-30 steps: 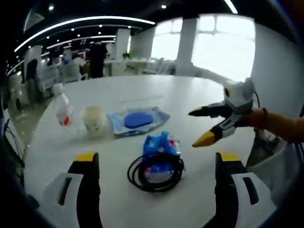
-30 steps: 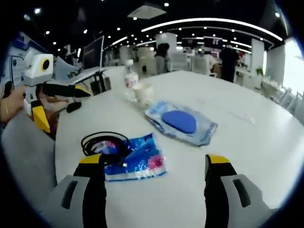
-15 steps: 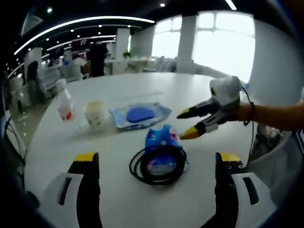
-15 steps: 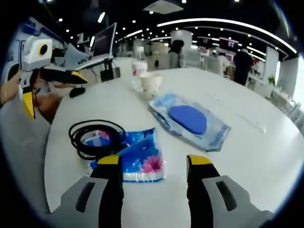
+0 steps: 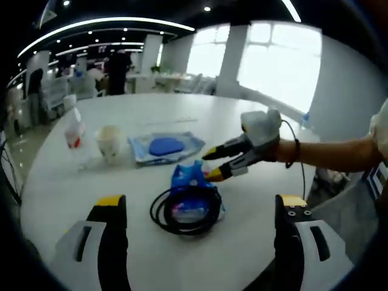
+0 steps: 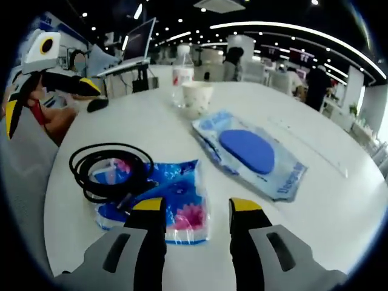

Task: Arrange the tabletop items into an orderly group along one side of the table until the central work area is clear of visible clutter.

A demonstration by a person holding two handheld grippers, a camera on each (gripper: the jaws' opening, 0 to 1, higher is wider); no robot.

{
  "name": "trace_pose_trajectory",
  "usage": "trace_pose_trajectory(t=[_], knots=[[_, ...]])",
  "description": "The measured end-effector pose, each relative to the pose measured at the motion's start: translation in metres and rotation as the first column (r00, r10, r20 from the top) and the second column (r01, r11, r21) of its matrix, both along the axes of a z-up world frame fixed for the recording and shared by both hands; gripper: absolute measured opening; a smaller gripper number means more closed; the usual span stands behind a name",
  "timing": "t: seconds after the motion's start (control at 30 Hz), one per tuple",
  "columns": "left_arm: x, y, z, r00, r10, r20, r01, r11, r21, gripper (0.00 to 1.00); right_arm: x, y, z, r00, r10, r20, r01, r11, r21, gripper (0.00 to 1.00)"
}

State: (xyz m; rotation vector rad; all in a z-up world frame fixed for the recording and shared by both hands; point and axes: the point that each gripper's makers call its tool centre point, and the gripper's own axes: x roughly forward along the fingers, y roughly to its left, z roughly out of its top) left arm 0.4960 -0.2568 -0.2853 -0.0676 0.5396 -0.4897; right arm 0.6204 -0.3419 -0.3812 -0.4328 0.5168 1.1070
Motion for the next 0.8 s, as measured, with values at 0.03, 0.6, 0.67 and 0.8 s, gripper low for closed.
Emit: trace_pose_trajectory(t=[0.03,0.6,0.67,0.8], knots=[[0.000,0.001,-0.001,1.000,-0.001,-0.005,0.001,1.000,0.010,0.99,0.000,0.001,-0.001,1.000,0.003,-0.001,-0.003,1.000,-0.002,0.36],[0.001,0.007,-0.003,1.000,0.000,0.002,0.000,0.998,0.058,0.99,-0.007,-0.007,0.009,1.000,-0.022,0.015,0.022,1.000,-0.009,0.02],[0.001,0.007,-0.002,1.000,0.001,0.005,-0.001,0.998,0.059,0.99,-0.009,-0.008,0.013,0.999,-0.029,0.013,0.029,1.000,-0.001,0.01],[0.000,0.005,-0.001,1.000,-0.007,0.008,0.006,0.998,0.055,0.99,-0.011,-0.010,0.025,0.999,-0.046,0.000,0.046,0.998,0.038,0.01]])
